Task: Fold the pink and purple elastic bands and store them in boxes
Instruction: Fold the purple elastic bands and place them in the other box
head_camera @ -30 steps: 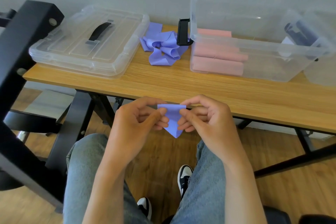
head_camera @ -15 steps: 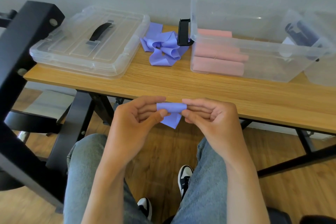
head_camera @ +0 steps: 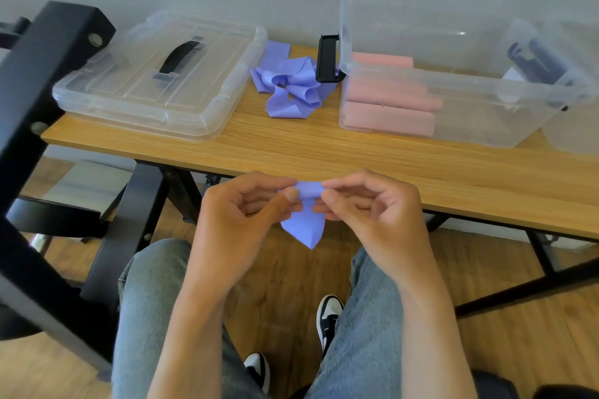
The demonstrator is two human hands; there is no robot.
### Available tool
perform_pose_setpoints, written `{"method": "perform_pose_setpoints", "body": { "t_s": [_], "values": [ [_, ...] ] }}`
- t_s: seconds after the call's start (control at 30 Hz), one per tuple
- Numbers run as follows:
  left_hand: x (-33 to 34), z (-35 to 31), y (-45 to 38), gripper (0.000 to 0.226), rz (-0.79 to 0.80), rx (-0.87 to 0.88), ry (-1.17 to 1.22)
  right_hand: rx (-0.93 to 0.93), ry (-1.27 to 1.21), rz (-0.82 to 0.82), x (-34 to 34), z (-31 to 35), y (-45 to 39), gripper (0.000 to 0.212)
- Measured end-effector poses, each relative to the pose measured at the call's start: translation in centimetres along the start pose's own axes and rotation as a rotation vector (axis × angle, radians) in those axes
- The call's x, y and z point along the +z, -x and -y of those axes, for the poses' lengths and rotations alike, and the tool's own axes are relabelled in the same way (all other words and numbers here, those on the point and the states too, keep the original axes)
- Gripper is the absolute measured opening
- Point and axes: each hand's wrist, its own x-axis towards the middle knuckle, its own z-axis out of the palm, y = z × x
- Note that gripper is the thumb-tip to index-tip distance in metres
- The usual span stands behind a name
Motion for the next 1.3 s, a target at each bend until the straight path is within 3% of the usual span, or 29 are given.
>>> {"method": "perform_pose_setpoints", "body": {
  "t_s": [0.07, 0.2, 0.47, 0.63, 0.83, 1.03, 1.3],
  "values": [
    [-0.2, 0.1, -0.1, 0.024, 0.003, 0.011, -0.02, -0.007, 0.024, -0.008, 0.0, -0.1, 0.0, 0.011],
    [-0.5, 0.0, -0.2, 0.04, 0.028, 0.025, -0.067, 0.008, 0.062, -0.004, -0.1, -0.1, 0.0, 0.038],
    [-0.2, 0.3, -0.1, 0.017, 0.049, -0.023, -0.082, 0.011, 0.121, -0.018, -0.1, -0.6, 0.0, 0.012],
    [-0.1, 0.0, 0.1, 0.024, 0.064, -0.005, -0.061, 0.009, 0.028, 0.02, 0.1, -0.1, 0.2, 0.017],
    [0.0, -0.3, 0.1, 0.021, 0.033, 0.01, 0.005, -0.002, -0.016, 0.018, 0.2, 0.3, 0.2, 0.008],
    [-0.3, -0.3, 0.0, 0.037, 0.024, 0.046, -0.052, 0.017, 0.035, 0.021, -0.1, 0.1, 0.1, 0.037],
    [-0.1, 0.0, 0.1, 0.023, 0.097, -0.025, -0.044, 0.01, 0.072, 0.024, 0.0, -0.2, 0.2, 0.019]
  ]
}}
